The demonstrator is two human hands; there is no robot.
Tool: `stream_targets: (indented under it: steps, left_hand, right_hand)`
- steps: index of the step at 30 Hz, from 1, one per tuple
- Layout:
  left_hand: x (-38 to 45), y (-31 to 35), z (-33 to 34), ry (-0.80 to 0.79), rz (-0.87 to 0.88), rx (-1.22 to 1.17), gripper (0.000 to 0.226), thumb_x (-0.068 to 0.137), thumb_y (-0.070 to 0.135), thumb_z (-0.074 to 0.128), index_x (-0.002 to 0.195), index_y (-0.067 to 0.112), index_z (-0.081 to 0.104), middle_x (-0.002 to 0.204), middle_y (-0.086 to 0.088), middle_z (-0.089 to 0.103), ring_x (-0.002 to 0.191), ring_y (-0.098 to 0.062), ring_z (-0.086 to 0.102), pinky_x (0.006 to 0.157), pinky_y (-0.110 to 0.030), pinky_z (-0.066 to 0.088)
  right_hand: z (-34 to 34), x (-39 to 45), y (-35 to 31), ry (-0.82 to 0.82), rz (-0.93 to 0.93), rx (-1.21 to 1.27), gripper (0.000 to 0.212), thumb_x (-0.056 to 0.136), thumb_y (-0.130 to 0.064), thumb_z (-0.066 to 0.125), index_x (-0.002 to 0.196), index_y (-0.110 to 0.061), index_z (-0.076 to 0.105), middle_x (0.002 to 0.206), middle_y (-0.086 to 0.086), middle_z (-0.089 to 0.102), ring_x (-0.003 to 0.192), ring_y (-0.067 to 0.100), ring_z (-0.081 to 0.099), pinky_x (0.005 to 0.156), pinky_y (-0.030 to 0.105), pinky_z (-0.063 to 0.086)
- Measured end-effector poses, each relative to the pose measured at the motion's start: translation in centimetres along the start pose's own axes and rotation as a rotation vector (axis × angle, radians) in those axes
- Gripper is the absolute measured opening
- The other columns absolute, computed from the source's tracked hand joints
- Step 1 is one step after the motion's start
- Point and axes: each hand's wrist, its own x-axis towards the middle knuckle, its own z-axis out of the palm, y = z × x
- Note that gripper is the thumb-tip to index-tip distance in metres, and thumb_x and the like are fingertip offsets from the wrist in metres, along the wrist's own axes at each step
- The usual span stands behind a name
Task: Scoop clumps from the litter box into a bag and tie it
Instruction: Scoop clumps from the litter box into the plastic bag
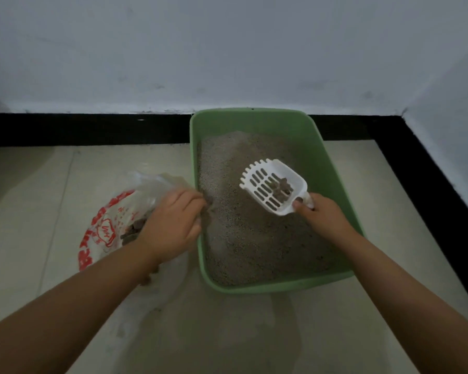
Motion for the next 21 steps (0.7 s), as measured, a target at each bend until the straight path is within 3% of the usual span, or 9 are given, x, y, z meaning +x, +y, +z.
stream_targets:
  steps: [5, 7, 9, 10, 12, 15, 17, 19, 21]
  left_hand:
    - [-4.2, -2.2, -5.3, -0.017, -0.545, 0.222, 0.055, 0.074, 0.021, 0.050, 0.123, -0.003, 0.051, 0.124, -0.028, 0.051, 0.119, -0.041, 0.040, 0.101, -0.058, 0.025]
    - [-5.2, -3.0, -6.8, -0.194, -0.871, 0.058, 0.055, 0.087, 0.020, 0.053, 0.137, 0.002, 0.037, 0.133, -0.026, 0.042, 0.119, -0.042, 0.042, 0.100, -0.049, 0.033]
    - [-6.1, -4.0, -7.3, -0.211, -1.111, -0.256, 0.035, 0.093, 0.020, 0.051, 0.124, 0.004, 0.048, 0.121, -0.023, 0.055, 0.093, -0.036, 0.058, 0.080, -0.036, 0.044]
    - [-6.3, -4.2, -7.2, -0.159, -1.167, -0.390, 0.019, 0.094, 0.019, 0.048, 0.103, 0.005, 0.058, 0.105, -0.021, 0.063, 0.072, -0.031, 0.058, 0.066, -0.031, 0.044]
    - [-6.7, -4.8, -7.1, -0.054, -1.200, -0.490, 0.028, 0.094, 0.017, 0.047, 0.068, 0.011, 0.055, 0.073, -0.013, 0.062, 0.052, -0.022, 0.046, 0.054, -0.028, 0.036]
    - [-6.5, -5.1, -7.3, 0.040, -1.302, -0.628, 0.034, 0.093, 0.016, 0.048, 0.059, 0.014, 0.049, 0.059, -0.006, 0.051, 0.052, -0.021, 0.043, 0.056, -0.027, 0.036]
    - [-6.3, -5.2, -7.4, 0.078, -1.336, -0.704, 0.032, 0.093, 0.015, 0.047, 0.061, 0.012, 0.049, 0.061, -0.007, 0.050, 0.052, -0.021, 0.042, 0.057, -0.027, 0.036]
    - [-6.1, -5.2, -7.6, 0.077, -1.339, -0.731, 0.028, 0.094, 0.015, 0.045, 0.067, 0.008, 0.052, 0.067, -0.011, 0.051, 0.058, -0.023, 0.046, 0.059, -0.028, 0.038]
    - [-6.2, -5.2, -7.6, 0.077, -1.336, -0.743, 0.026, 0.095, 0.014, 0.044, 0.071, 0.007, 0.053, 0.070, -0.012, 0.053, 0.066, -0.023, 0.050, 0.063, -0.031, 0.041]
  right_hand:
    - [0.5, -1.8, -3.2, -0.092, -0.118, 0.071, 0.015, 0.090, -0.012, 0.054, 0.101, -0.004, 0.061, 0.098, 0.016, 0.061, 0.092, 0.025, 0.055, 0.078, 0.034, 0.043]
    - [1.3, -2.6, -5.0, -0.173, -0.174, 0.104, 0.008, 0.086, -0.002, 0.055, 0.083, -0.010, 0.057, 0.086, 0.011, 0.057, 0.080, 0.020, 0.050, 0.065, 0.028, 0.038]
    - [2.8, -3.3, -7.0, -0.266, -0.282, 0.055, 0.018, 0.084, 0.004, 0.053, 0.084, -0.014, 0.055, 0.077, 0.002, 0.054, 0.070, 0.013, 0.048, 0.057, 0.024, 0.033]
    - [3.5, -3.6, -8.0, -0.302, -0.342, 0.001, 0.020, 0.085, 0.004, 0.052, 0.088, -0.015, 0.055, 0.075, -0.002, 0.053, 0.067, 0.009, 0.048, 0.054, 0.023, 0.031]
    - [5.5, -4.4, -9.8, -0.333, -0.468, -0.135, 0.018, 0.087, 0.000, 0.050, 0.098, -0.012, 0.057, 0.085, 0.002, 0.056, 0.077, 0.015, 0.053, 0.063, 0.023, 0.033]
    - [8.4, -5.9, -11.4, -0.302, -0.602, -0.452, 0.044, 0.090, -0.006, 0.044, 0.134, -0.008, 0.039, 0.127, 0.012, 0.048, 0.114, 0.026, 0.048, 0.086, 0.029, 0.039]
    - [9.6, -6.6, -12.0, -0.263, -0.667, -0.664, 0.053, 0.092, -0.007, 0.040, 0.142, -0.007, 0.023, 0.138, 0.011, 0.040, 0.121, 0.028, 0.042, 0.096, 0.034, 0.039]
    - [10.4, -6.7, -12.3, -0.180, -0.732, -0.742, 0.050, 0.087, -0.005, 0.047, 0.136, 0.002, 0.036, 0.127, 0.020, 0.051, 0.111, 0.033, 0.052, 0.089, 0.038, 0.045]
    - [11.0, -6.1, -12.0, -0.046, -0.823, -0.725, 0.040, 0.067, -0.004, 0.062, 0.105, 0.005, 0.064, 0.088, 0.020, 0.068, 0.074, 0.032, 0.066, 0.061, 0.033, 0.053]
